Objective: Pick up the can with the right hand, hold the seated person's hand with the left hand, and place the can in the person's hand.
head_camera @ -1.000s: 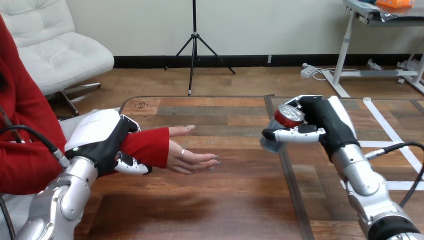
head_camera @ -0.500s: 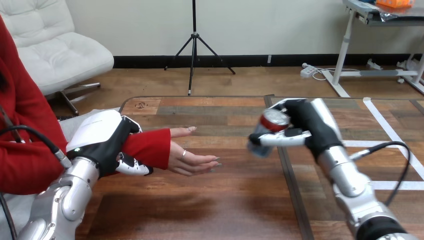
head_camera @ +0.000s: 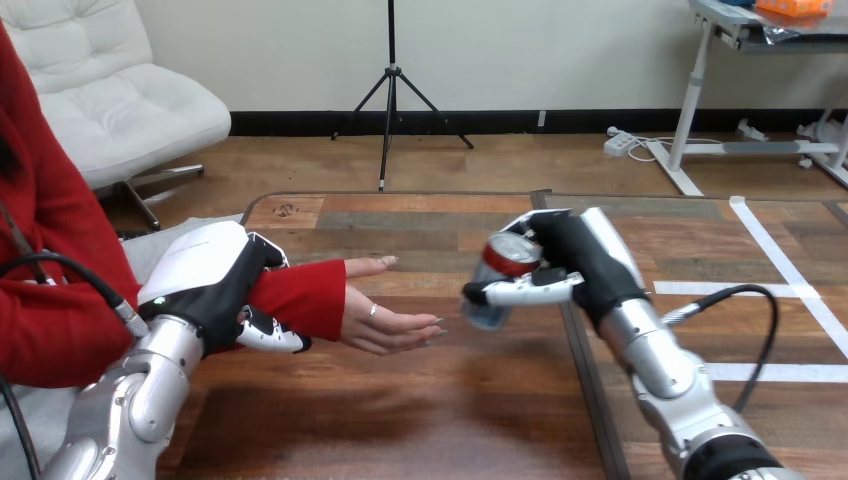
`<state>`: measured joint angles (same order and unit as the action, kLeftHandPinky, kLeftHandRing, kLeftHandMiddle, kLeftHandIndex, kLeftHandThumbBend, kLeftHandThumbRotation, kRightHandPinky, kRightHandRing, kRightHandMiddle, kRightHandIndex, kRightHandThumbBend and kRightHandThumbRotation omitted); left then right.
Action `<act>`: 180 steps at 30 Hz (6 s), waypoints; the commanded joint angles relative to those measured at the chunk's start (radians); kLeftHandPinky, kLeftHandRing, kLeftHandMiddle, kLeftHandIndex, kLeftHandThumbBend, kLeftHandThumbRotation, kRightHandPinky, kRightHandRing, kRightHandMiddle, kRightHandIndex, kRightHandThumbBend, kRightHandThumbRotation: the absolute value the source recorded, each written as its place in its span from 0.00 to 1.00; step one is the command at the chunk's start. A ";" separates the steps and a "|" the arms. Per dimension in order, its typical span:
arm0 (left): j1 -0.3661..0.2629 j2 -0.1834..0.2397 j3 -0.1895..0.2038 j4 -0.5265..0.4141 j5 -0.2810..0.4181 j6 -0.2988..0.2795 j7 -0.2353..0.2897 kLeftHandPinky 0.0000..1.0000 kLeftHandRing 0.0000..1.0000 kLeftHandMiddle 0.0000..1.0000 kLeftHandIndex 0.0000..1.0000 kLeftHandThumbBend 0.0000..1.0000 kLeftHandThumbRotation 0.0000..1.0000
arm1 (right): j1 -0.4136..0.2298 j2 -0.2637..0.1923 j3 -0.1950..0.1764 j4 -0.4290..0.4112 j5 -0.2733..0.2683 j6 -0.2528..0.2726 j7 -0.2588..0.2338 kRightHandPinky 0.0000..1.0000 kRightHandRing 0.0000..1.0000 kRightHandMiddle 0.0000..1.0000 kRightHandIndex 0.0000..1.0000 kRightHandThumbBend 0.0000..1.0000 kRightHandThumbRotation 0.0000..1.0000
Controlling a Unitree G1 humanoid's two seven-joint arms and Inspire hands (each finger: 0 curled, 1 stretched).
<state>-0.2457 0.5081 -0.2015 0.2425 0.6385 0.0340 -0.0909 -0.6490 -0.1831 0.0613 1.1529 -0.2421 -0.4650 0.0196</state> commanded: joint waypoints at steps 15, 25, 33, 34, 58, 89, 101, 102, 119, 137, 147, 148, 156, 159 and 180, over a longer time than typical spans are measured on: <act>-0.160 -0.043 0.042 -0.041 -0.030 -0.021 0.065 0.17 0.23 0.32 0.35 0.68 0.00 | -0.200 0.069 0.044 -0.086 -0.032 0.002 -0.030 0.32 0.37 0.42 0.44 0.83 0.00; -0.181 -0.054 0.035 -0.044 -0.025 -0.010 0.057 0.17 0.23 0.32 0.35 0.67 0.00 | -0.205 0.098 0.055 -0.086 -0.032 -0.008 -0.031 0.32 0.36 0.41 0.44 0.84 0.00; -0.196 -0.066 0.031 -0.062 -0.025 0.010 0.038 0.18 0.24 0.34 0.36 0.67 0.00 | -0.212 0.120 0.061 -0.092 -0.028 0.001 -0.026 0.31 0.36 0.41 0.44 0.83 0.00; -0.197 -0.067 0.030 -0.063 -0.024 0.013 0.037 0.18 0.24 0.34 0.36 0.67 0.00 | -0.213 0.121 0.061 -0.093 -0.028 0.002 -0.026 0.31 0.36 0.41 0.44 0.83 0.00; -0.230 -0.111 0.009 -0.069 -0.018 0.050 0.030 0.19 0.26 0.36 0.37 0.68 0.00 | -0.224 0.160 0.060 -0.130 -0.015 -0.002 -0.009 0.31 0.35 0.41 0.43 0.82 0.00; -0.234 -0.135 0.010 -0.067 -0.011 0.065 0.067 0.19 0.26 0.36 0.37 0.69 0.00 | -0.206 0.155 0.065 -0.173 -0.017 0.010 0.008 0.31 0.36 0.41 0.43 0.82 0.00; -0.228 -0.135 0.011 -0.061 -0.015 0.043 0.088 0.19 0.26 0.35 0.37 0.69 0.00 | -0.197 0.151 0.064 -0.179 -0.017 0.023 0.011 0.33 0.37 0.41 0.43 0.82 0.00; -0.227 -0.135 0.011 -0.061 -0.015 0.044 0.088 0.19 0.26 0.35 0.37 0.69 0.00 | -0.197 0.150 0.064 -0.179 -0.016 0.025 0.012 0.33 0.38 0.41 0.43 0.82 0.00; -0.210 -0.133 0.016 -0.074 -0.023 0.031 0.095 0.21 0.28 0.37 0.39 0.69 0.00 | -0.182 0.141 0.058 -0.205 -0.009 0.089 0.029 0.36 0.42 0.46 0.47 0.85 0.00; -0.184 -0.091 -0.013 -0.105 0.074 0.040 0.117 0.40 0.49 0.54 0.57 0.70 0.03 | -0.156 0.117 0.048 -0.226 0.011 0.099 0.069 0.46 0.54 0.57 0.60 0.87 0.36; -0.164 -0.093 -0.004 -0.120 0.081 0.038 0.121 0.48 0.59 0.62 0.63 0.74 0.07 | -0.140 0.103 0.046 -0.236 0.012 0.097 0.082 0.52 0.64 0.68 0.71 0.93 0.61; -0.163 -0.093 -0.003 -0.120 0.081 0.038 0.122 0.49 0.60 0.63 0.63 0.74 0.07 | -0.139 0.102 0.046 -0.237 0.012 0.097 0.082 0.53 0.65 0.69 0.72 0.94 0.63; -0.146 -0.090 -0.003 -0.127 0.084 0.033 0.137 0.55 0.66 0.69 0.66 0.77 0.09 | -0.128 0.095 0.041 -0.236 0.021 0.091 0.086 0.60 0.72 0.76 0.78 0.98 0.76; -0.140 -0.088 -0.003 -0.129 0.085 0.030 0.143 0.58 0.68 0.70 0.67 0.77 0.10 | -0.123 0.091 0.041 -0.237 0.024 0.087 0.088 0.62 0.74 0.78 0.80 0.99 0.79; -0.109 -0.074 -0.013 -0.140 0.107 0.036 0.144 0.71 0.81 0.81 0.81 0.93 0.34 | -0.086 0.068 0.041 -0.249 0.032 0.059 0.090 0.74 0.85 0.88 0.89 1.00 0.95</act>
<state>-0.3009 0.4192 -0.2172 0.1491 0.7255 0.0823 0.0358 -0.7127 -0.0945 0.1131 0.9568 -0.2247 -0.3665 0.1134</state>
